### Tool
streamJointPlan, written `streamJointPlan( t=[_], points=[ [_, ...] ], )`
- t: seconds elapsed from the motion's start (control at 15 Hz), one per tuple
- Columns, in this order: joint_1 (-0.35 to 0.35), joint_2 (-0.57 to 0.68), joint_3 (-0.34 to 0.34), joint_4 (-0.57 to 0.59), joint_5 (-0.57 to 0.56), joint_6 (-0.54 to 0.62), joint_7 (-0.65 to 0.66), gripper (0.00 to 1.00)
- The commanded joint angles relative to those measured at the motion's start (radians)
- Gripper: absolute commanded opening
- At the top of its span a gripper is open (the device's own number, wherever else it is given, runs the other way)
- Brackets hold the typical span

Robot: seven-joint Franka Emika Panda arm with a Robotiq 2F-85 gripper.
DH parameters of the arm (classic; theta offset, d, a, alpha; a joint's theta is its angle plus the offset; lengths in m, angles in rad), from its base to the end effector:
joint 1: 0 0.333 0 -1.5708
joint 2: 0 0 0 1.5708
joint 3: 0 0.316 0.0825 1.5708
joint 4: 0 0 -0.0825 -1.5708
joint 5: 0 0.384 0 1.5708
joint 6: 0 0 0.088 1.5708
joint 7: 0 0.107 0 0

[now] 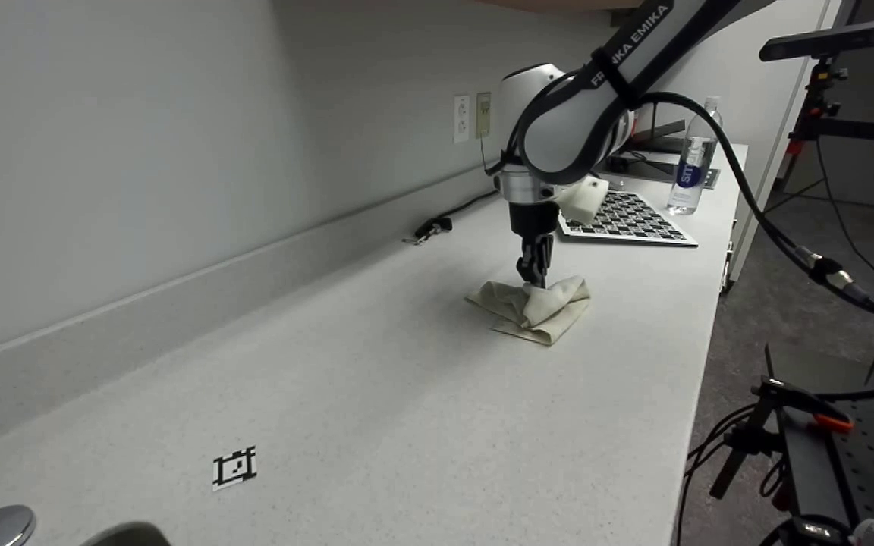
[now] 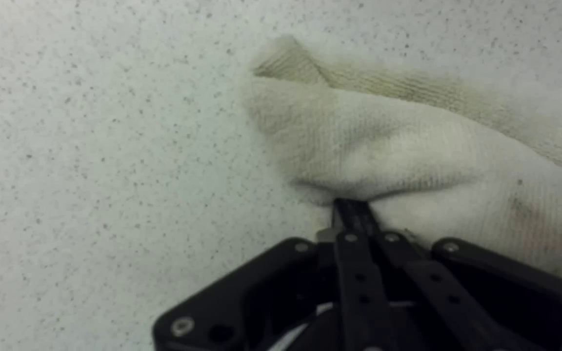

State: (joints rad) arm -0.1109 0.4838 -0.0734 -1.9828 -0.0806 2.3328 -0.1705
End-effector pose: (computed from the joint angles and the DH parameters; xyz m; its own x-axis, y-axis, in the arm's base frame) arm 0.5873 -0.1100 0.2092 0.9879 0.0468 -0.1479 0.0562 -0.9966 0.0601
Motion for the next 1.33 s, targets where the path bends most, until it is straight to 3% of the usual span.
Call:
streamJointPlan(
  t=[0.0,0.33,0.93,1.27],
  points=[
    [0.008,0.028,0.018,0.022,-0.003,-0.017,-0.004,0.00],
    [0.040,0.114,0.064,0.079,-0.002,-0.078,-0.014,0.00],
    [0.120,0.258,0.112,0.272,-0.074,-0.318,-0.053,0.00],
    [0.153,0.297,0.136,0.335,-0.104,-0.391,-0.084,0.00]
  ],
)
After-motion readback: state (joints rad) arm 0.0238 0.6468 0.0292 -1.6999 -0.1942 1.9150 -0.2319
